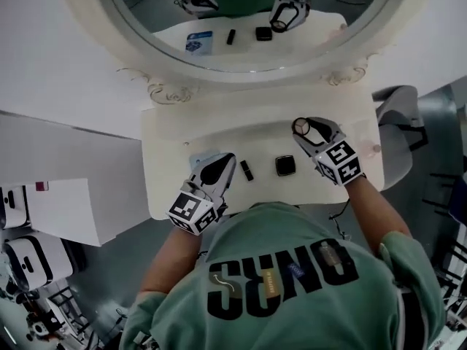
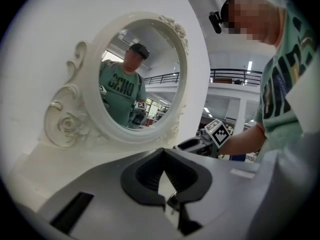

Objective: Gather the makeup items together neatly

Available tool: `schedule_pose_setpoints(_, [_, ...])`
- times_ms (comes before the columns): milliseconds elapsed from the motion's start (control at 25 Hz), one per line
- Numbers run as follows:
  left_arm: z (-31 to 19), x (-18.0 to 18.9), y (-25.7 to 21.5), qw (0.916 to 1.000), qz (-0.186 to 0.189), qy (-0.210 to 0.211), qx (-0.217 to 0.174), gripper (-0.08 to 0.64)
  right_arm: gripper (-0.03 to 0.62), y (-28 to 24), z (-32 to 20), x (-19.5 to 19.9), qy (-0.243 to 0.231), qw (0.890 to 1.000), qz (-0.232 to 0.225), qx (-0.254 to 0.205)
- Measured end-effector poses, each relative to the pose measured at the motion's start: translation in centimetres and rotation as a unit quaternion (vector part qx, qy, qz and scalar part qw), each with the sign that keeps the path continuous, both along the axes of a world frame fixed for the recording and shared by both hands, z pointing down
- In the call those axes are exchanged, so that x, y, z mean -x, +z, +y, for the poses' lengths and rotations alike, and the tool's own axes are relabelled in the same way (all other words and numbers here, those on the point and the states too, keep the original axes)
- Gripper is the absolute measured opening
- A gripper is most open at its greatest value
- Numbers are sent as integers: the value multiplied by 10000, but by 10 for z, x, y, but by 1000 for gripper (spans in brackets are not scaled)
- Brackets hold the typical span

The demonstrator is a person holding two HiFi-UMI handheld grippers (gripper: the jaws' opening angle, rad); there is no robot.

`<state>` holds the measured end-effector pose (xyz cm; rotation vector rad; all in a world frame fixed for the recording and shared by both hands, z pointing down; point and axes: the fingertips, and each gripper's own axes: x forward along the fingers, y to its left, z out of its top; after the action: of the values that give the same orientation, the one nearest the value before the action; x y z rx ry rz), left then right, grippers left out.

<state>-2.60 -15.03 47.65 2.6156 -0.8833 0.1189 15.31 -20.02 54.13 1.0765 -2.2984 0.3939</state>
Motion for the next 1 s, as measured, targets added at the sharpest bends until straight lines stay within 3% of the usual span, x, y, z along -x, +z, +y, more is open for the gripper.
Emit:
schedule_pose_setpoints(200, [1,-94,4,9976,23,695,73,9,204,52,57,-80,283,9990,209,290])
schedule_pose_setpoints(440, [11,-162,18,9922,-92,1223,237,9,204,125,106,-107,34,9964,493,691])
schedule_pose_setpoints(720, [20,-177,35,9908,-216,1278,400,9,209,173,120,-116,-159,9922,737,997])
schedule_pose_setpoints(880, [22,-171,39,9913,-216,1221,447,9,253,168,119,-112,-124,9938,462,1007])
schedule_pose_setpoints(1000, [20,-164,34,9923,-185,1157,398,9,256,136,103,-113,109,9972,125,727])
